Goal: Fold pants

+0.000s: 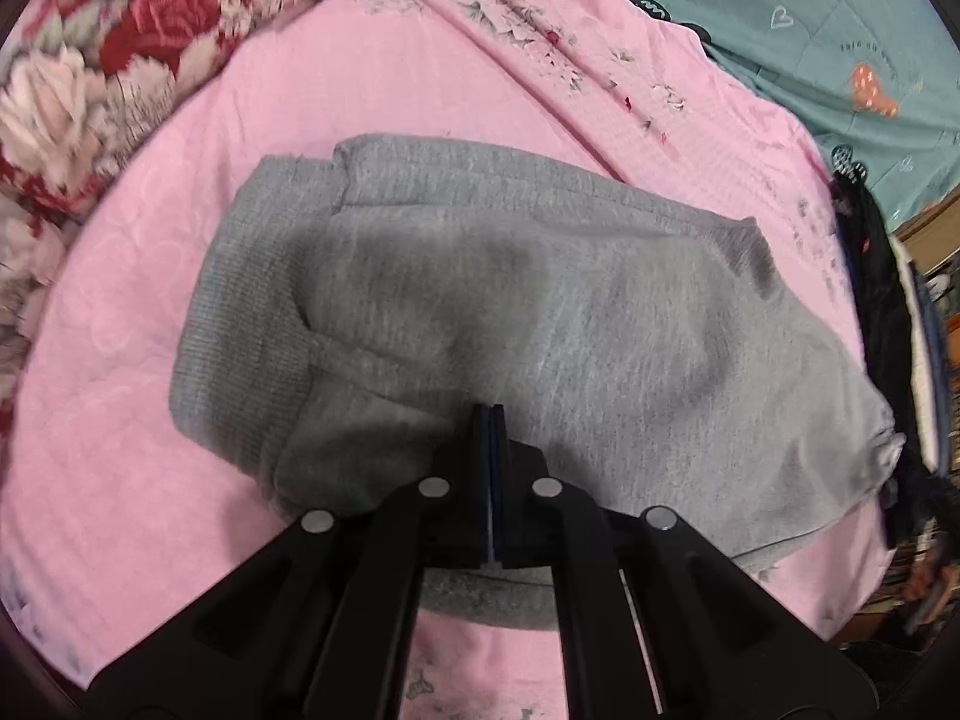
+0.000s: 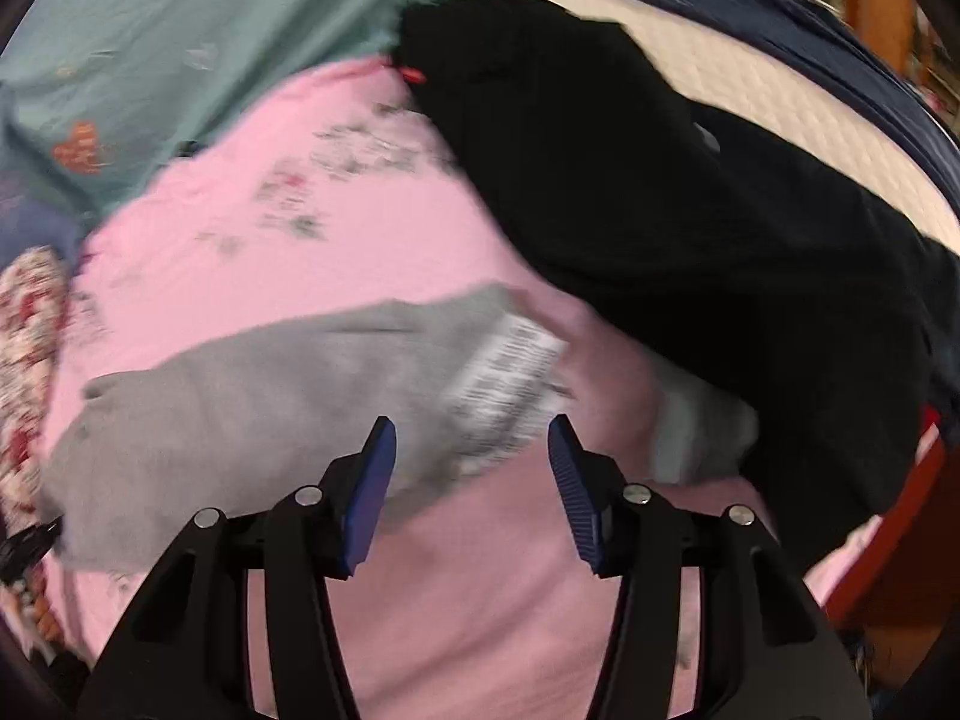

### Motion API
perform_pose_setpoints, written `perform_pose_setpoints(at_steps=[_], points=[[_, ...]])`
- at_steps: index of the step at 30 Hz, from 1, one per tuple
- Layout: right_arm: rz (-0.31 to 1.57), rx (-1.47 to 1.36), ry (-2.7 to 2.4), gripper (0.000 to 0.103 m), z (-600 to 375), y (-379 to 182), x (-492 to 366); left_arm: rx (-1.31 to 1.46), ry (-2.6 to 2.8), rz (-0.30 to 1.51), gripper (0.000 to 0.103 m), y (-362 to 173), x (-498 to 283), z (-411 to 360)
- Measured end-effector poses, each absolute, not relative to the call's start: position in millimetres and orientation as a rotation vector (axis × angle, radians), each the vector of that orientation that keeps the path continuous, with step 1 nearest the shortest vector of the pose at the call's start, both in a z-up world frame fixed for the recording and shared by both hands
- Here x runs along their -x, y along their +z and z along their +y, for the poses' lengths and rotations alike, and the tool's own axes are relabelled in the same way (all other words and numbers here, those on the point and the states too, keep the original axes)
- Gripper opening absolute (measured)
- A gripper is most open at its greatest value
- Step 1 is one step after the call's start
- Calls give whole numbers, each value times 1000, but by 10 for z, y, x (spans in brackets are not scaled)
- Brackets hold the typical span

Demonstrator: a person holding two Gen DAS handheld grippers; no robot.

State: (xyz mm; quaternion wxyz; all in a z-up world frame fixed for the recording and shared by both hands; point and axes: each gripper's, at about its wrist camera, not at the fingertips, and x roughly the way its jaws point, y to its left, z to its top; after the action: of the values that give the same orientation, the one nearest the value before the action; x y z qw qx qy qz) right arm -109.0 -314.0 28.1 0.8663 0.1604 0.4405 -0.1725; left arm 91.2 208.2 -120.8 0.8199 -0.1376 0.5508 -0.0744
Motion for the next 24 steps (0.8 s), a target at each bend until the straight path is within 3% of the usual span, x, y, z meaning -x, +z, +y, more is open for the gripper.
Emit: perform_pose_setpoints(at_steps=[5, 9, 10, 13, 16, 24], points=[[966, -249, -192, 53, -2685, 126, 750, 235, -254, 1107, 7, -825, -870, 1620], [1097, -174, -250, 53, -2581, -248, 614, 184, -373, 1049, 32, -598, -880, 1043], [1130, -178, -261, 53, -2589, -329, 642, 179, -407, 1046, 33, -602, -886, 889], [1124, -205, -264, 53, -2575, -417, 768, 146, -476, 1100, 33, -793, -931, 524], [1113, -134, -276, 53, -2446, -428, 790, 143, -492, 1209, 20, -1128, -910, 366], [1019, 59, 100, 53, -1381, 191, 62, 229, -497, 1102, 22, -1238, -625, 510]])
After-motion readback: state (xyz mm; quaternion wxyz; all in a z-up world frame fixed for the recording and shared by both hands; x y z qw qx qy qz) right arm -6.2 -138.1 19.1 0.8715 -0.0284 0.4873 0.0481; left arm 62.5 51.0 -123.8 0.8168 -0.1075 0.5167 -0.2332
